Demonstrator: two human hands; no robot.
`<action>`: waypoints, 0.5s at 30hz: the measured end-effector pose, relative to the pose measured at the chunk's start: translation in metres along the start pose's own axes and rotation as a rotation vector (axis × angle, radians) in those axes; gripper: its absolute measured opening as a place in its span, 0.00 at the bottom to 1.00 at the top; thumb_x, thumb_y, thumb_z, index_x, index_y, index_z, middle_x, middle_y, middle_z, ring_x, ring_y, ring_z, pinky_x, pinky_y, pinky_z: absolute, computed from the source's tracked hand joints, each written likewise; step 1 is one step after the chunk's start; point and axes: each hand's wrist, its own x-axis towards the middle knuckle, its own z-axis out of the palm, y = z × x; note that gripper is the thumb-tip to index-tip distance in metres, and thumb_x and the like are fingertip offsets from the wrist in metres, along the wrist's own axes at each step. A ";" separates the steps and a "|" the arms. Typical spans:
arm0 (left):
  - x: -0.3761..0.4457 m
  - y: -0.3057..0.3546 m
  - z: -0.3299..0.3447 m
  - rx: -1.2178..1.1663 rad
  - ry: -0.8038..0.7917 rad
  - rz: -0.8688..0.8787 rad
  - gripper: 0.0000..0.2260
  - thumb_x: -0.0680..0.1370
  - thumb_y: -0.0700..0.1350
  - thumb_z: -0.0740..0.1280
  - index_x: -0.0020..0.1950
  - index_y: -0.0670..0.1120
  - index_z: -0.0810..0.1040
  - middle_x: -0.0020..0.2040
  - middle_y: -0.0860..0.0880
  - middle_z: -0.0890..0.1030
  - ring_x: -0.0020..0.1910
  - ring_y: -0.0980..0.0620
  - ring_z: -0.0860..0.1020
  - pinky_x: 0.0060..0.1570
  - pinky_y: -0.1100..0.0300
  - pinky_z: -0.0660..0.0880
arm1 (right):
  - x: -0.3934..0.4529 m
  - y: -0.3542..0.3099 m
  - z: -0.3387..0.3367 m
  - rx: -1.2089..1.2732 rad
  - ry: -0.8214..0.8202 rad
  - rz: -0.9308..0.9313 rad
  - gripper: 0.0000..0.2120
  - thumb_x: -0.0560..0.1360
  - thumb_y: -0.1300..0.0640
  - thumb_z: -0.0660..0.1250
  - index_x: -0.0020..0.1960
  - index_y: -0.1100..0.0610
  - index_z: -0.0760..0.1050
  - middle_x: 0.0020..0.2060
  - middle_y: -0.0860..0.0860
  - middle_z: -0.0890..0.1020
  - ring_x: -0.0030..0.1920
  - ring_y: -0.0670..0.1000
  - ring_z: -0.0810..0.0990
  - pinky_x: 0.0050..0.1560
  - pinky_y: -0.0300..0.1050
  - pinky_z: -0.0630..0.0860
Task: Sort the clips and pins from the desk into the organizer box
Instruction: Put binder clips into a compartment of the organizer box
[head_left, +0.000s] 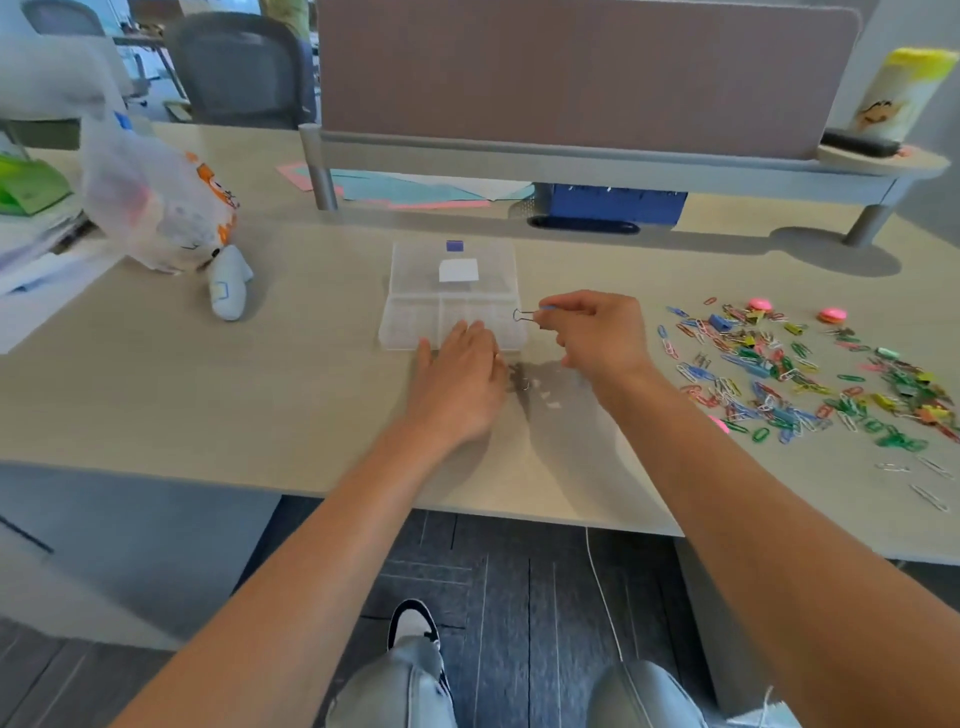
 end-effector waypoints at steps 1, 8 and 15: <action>-0.002 -0.002 0.000 -0.013 -0.013 0.002 0.10 0.84 0.45 0.52 0.58 0.43 0.70 0.68 0.46 0.71 0.76 0.46 0.60 0.74 0.39 0.53 | 0.006 -0.002 0.005 -0.010 -0.003 0.011 0.04 0.70 0.56 0.77 0.45 0.53 0.86 0.38 0.48 0.87 0.34 0.45 0.79 0.41 0.45 0.79; -0.021 -0.014 -0.003 -0.098 0.024 0.048 0.07 0.83 0.45 0.54 0.53 0.45 0.70 0.64 0.46 0.73 0.71 0.46 0.66 0.69 0.42 0.61 | 0.020 -0.014 0.027 -0.258 -0.007 -0.009 0.06 0.68 0.55 0.80 0.38 0.52 0.83 0.36 0.46 0.85 0.40 0.46 0.82 0.38 0.39 0.76; -0.030 -0.022 0.005 -0.241 0.033 0.033 0.14 0.83 0.48 0.54 0.63 0.42 0.71 0.68 0.45 0.74 0.76 0.47 0.62 0.71 0.41 0.61 | 0.011 -0.019 0.039 -0.454 -0.038 0.037 0.03 0.68 0.55 0.79 0.38 0.52 0.85 0.35 0.45 0.83 0.38 0.43 0.79 0.34 0.37 0.74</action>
